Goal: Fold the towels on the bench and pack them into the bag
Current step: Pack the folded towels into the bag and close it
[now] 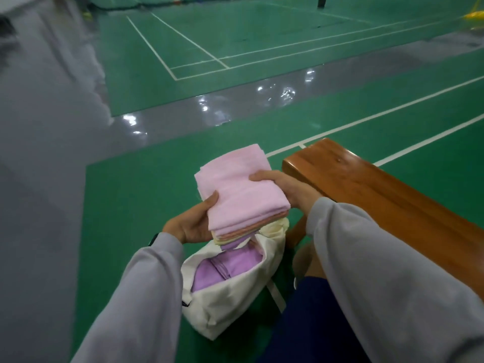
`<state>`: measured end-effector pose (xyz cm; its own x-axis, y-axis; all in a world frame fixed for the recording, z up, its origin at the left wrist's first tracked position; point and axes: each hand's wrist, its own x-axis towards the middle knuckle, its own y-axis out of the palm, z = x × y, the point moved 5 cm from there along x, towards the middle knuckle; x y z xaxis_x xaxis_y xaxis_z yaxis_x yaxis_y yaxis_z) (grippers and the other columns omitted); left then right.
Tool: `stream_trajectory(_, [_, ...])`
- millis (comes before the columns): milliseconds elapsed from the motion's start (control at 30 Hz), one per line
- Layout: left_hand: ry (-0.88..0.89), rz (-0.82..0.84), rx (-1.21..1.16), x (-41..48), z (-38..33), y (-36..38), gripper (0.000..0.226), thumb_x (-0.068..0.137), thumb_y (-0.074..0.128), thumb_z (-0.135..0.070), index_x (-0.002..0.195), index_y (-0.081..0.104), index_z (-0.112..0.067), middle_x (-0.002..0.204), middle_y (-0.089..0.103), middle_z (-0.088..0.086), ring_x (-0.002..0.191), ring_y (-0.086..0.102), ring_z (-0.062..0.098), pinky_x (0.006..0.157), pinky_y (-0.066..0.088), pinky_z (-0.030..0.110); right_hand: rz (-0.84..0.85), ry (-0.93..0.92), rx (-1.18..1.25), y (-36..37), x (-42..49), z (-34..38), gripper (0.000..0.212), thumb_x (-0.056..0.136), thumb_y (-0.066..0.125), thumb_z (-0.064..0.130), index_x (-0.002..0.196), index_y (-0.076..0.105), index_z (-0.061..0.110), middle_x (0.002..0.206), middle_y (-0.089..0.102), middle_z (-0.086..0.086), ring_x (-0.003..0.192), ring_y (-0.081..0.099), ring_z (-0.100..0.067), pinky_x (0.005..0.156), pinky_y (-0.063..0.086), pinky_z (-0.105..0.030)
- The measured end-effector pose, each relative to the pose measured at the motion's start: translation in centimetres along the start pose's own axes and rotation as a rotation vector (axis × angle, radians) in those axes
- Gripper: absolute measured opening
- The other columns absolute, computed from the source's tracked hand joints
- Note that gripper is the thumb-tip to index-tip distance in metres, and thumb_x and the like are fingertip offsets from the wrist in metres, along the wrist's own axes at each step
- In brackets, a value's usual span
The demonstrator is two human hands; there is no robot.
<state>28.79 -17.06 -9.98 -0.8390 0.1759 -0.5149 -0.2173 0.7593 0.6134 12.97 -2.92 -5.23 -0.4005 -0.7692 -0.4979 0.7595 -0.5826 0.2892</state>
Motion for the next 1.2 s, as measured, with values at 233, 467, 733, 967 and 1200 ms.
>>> stream_trajectory(233, [0.261, -0.293, -0.076, 1.0, 0.2, -4.3, 0.061, 0.093, 0.067, -0.034, 0.141, 0.055, 0.000, 0.126, 0.069, 0.020, 0.106, 0.070, 0.032, 0.094, 0.057, 0.041, -0.033, 0.083, -0.172, 1.2, 6.0, -3.8, 0.066, 0.073, 0.083, 0.042, 0.126, 0.067, 0.007, 0.120, 0.072, -0.016, 0.116, 0.067, -0.034, 0.110, 0.047, -0.049])
stream_trajectory(467, [0.166, -0.463, -0.038, 3.1, 5.5, -11.1, 0.058, 0.091, 0.073, -0.036, 0.138, 0.060, -0.004, 0.129, 0.067, 0.022, 0.116, 0.067, 0.035, 0.095, 0.055, 0.043, -0.150, 0.257, -0.228, 1.4, 11.4, -10.7, 0.057, 0.077, 0.081, 0.040, 0.121, 0.066, 0.007, 0.107, 0.075, -0.010, 0.099, 0.071, -0.024, 0.092, 0.057, -0.036])
stream_trajectory(733, [0.028, -0.691, -0.143, 3.7, 13.6, -18.0, 0.068, 0.080, 0.081, -0.030, 0.141, 0.055, -0.018, 0.119, 0.072, 0.016, 0.093, 0.074, 0.034, 0.068, 0.059, 0.038, -0.179, 0.462, -0.256, 0.7, 16.1, -22.8, 0.051, 0.090, 0.069, 0.051, 0.116, 0.063, 0.008, 0.108, 0.070, -0.003, 0.096, 0.066, -0.017, 0.093, 0.051, -0.030])
stream_trajectory(967, [-0.116, -0.628, -0.077, 4.7, 16.1, -21.3, 0.079, 0.075, 0.087, -0.028, 0.143, 0.047, -0.028, 0.129, 0.068, 0.019, 0.112, 0.067, 0.044, 0.092, 0.056, 0.056, -0.167, 0.255, -1.116, -3.5, 22.0, -28.3, 0.028, 0.091, 0.047, 0.035, 0.096, 0.068, 0.017, 0.096, 0.068, -0.006, 0.093, 0.065, -0.027, 0.093, 0.051, -0.040])
stream_trajectory(1200, [-0.290, -0.588, -0.131, 6.4, 16.1, -22.1, 0.019, 0.091, 0.066, -0.023, 0.100, 0.070, -0.007, 0.092, 0.074, 0.017, 0.081, 0.072, 0.029, 0.075, 0.057, 0.032, 0.049, 0.212, -1.633, -5.3, 24.4, -28.2, 0.039, 0.096, 0.043, 0.030, 0.127, 0.063, 0.018, 0.136, 0.046, -0.011, 0.126, 0.045, -0.041, 0.116, 0.026, -0.052])
